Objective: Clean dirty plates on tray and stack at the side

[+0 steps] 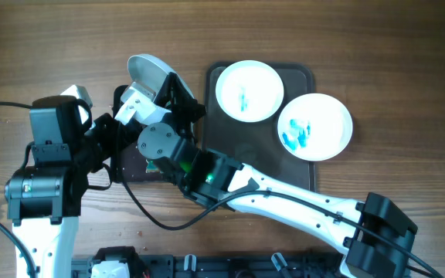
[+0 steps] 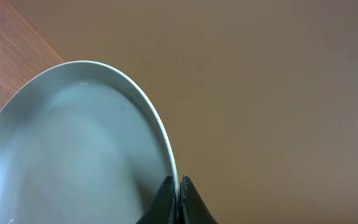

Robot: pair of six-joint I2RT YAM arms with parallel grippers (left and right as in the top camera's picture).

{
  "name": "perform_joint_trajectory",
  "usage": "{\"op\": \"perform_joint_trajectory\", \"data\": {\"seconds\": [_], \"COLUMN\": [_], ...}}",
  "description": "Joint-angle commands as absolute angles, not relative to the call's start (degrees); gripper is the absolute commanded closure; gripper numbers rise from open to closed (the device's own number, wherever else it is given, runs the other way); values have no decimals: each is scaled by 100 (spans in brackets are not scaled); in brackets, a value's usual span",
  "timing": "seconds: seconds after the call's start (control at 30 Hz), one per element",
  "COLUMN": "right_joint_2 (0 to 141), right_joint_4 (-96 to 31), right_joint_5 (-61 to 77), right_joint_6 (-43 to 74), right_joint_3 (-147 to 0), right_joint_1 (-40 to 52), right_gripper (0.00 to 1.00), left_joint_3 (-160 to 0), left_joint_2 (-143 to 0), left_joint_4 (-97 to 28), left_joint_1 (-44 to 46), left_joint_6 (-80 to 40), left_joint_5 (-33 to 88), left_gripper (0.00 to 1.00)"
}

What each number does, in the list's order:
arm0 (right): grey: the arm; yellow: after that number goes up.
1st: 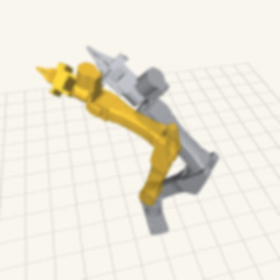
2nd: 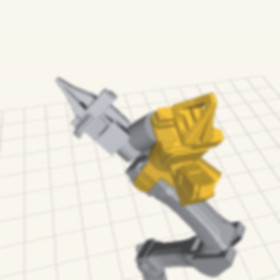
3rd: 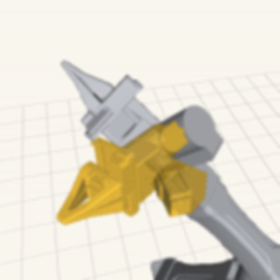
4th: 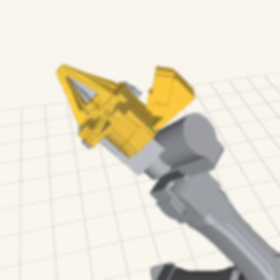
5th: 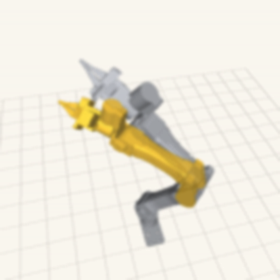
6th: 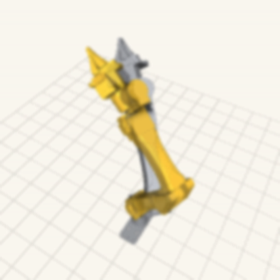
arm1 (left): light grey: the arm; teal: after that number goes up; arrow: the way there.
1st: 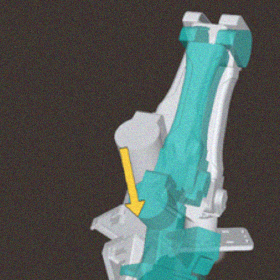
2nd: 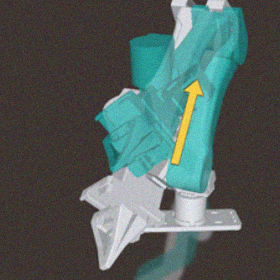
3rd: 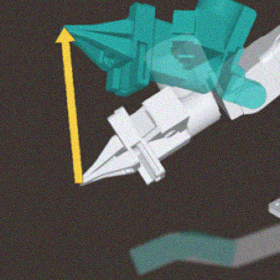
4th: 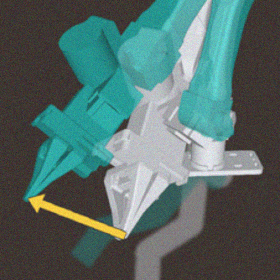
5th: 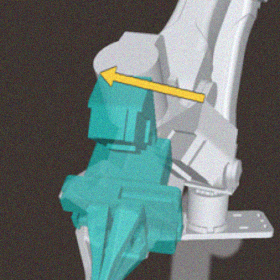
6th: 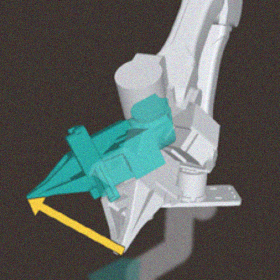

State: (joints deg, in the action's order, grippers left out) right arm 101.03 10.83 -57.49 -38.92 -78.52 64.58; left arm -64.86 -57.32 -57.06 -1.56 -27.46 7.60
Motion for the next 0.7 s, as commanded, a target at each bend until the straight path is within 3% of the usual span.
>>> {"op": "perform_joint_trajectory", "data": {"seconds": [0.0, 0.13, 0.27, 0.5, 0.67], "right_joint_2": [10040, 10040, 10040, 9920, 9491], "right_joint_4": [1138, 991, -414, -2703, -2755], "right_joint_5": [-5909, -6676, -6313, -2836, 174], "right_joint_6": [-3872, -2899, -1026, 2117, 2598], "right_joint_3": [-7957, -7955, -7955, -7957, -7957], "right_joint_1": [6471, 6366, 6053, 5118, 4143], "right_gripper": [96, 96, 96, 96, 96], "left_joint_3": [-6569, -6569, -6569, -6569, -6569], "left_joint_2": [-5699, -5699, -5701, -5701, -5699], "left_joint_4": [-5710, -5710, -5710, -5710, -5712], "left_joint_1": [-178, -178, -178, -178, -178], "left_joint_6": [-2742, -2742, -2740, -2740, -2740], "left_joint_5": [849, 849, 849, 849, 849], "left_gripper": [0, 0, 0, 0, 0]}}
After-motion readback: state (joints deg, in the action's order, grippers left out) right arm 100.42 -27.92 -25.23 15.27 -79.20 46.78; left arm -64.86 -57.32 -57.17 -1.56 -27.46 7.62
